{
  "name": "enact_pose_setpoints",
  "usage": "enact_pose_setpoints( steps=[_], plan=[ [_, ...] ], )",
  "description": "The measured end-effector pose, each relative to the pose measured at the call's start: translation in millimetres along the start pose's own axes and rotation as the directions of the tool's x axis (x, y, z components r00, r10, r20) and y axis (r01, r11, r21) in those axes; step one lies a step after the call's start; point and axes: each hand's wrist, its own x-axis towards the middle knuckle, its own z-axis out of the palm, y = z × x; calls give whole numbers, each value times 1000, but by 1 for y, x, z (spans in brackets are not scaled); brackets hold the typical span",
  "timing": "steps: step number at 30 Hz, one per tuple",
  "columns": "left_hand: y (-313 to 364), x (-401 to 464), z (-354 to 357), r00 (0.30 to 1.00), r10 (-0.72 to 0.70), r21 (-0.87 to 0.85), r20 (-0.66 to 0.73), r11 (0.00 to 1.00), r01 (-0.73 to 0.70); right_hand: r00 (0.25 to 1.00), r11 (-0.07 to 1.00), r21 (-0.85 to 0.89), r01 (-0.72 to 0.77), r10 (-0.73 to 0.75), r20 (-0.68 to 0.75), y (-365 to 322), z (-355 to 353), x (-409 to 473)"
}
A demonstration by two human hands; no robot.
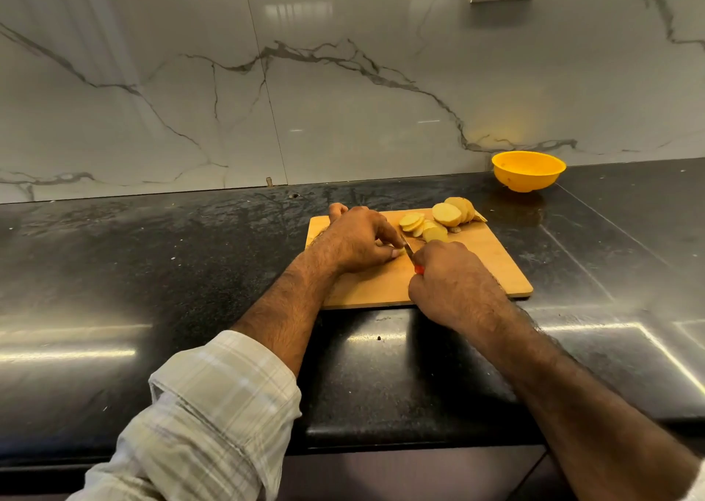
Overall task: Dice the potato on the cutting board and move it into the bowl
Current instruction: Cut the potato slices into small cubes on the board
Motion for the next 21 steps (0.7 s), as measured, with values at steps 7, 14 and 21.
enact_pose_setpoints(
  steps=[7, 14, 21],
  plan=[
    [-2, 1, 0, 1000, 9, 12, 16, 1000, -9, 1000, 1000, -11, 12, -12, 28, -6, 0, 11],
    [-3, 0, 0, 1000, -20, 0, 1, 1000, 20, 1000, 1000, -19, 24, -24, 1, 0, 2, 12],
    [-3, 2, 0, 999, -32, -17, 18, 999, 33, 1000, 1000, -22, 17, -17, -13, -5, 7, 6]
  ],
)
